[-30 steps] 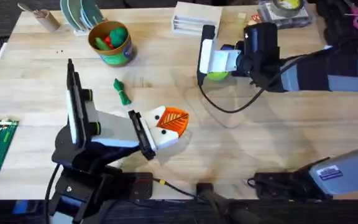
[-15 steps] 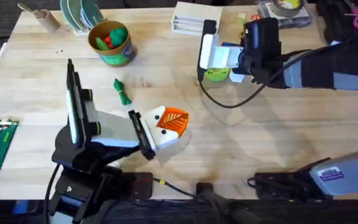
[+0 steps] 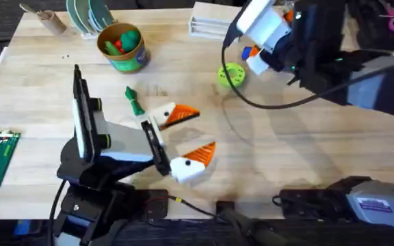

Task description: Pick up the gripper from the table and insert it into the empty holder that is missing its gripper. Then pick up a screw, insert it into the mounting hole, and use the screwdriver to tighten it. Finally, clean up the table by picking up the vegetable and placing it into the bucket.

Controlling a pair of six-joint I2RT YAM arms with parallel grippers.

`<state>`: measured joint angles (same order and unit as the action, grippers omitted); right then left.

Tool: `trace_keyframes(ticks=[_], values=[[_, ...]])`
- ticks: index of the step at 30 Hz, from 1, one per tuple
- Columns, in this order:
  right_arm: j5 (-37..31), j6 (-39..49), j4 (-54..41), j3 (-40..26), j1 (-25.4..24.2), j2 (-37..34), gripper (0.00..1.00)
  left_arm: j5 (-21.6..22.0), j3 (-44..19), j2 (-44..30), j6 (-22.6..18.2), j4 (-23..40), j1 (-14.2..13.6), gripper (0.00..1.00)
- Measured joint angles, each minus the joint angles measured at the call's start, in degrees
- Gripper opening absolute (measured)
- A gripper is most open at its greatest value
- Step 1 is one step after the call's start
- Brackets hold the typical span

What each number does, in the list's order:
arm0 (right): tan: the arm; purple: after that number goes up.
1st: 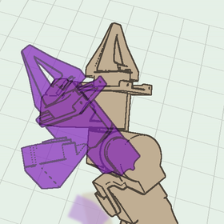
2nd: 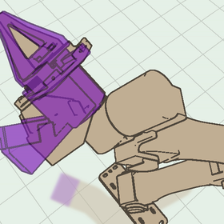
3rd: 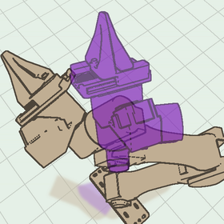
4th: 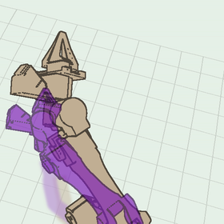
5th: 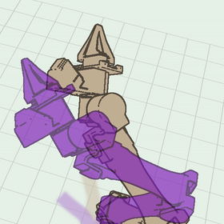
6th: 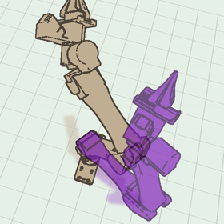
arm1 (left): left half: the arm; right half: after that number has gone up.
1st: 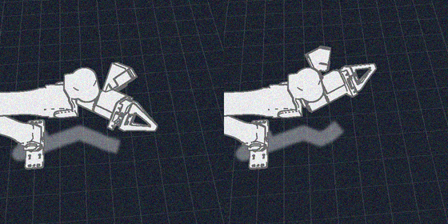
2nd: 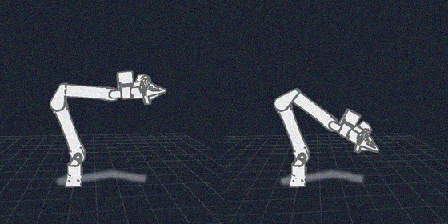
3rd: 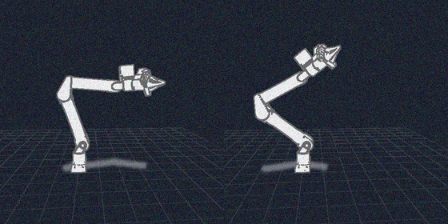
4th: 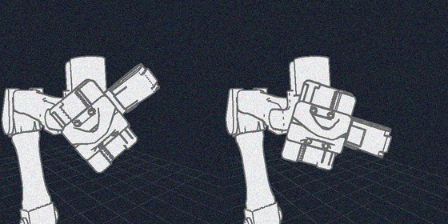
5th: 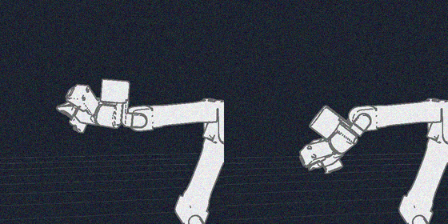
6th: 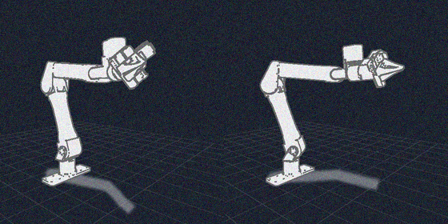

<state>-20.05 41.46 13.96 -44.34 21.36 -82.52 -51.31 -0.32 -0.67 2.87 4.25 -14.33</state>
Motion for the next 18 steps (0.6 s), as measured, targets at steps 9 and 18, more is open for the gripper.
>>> trace_keyframes(ticks=[9, 18], values=[[8.77, -14.20, -3.44, 0.00, -0.06, 10.72, 0.991, 0.07, 0.00, 0.00, -0.12, -0.03, 0.00, 0.047], [27.88, -25.89, -4.17, 0.00, -0.06, 12.81, 0.991, 0.07, 0.00, 0.00, -0.04, -0.01, 0.00, 0.991]])
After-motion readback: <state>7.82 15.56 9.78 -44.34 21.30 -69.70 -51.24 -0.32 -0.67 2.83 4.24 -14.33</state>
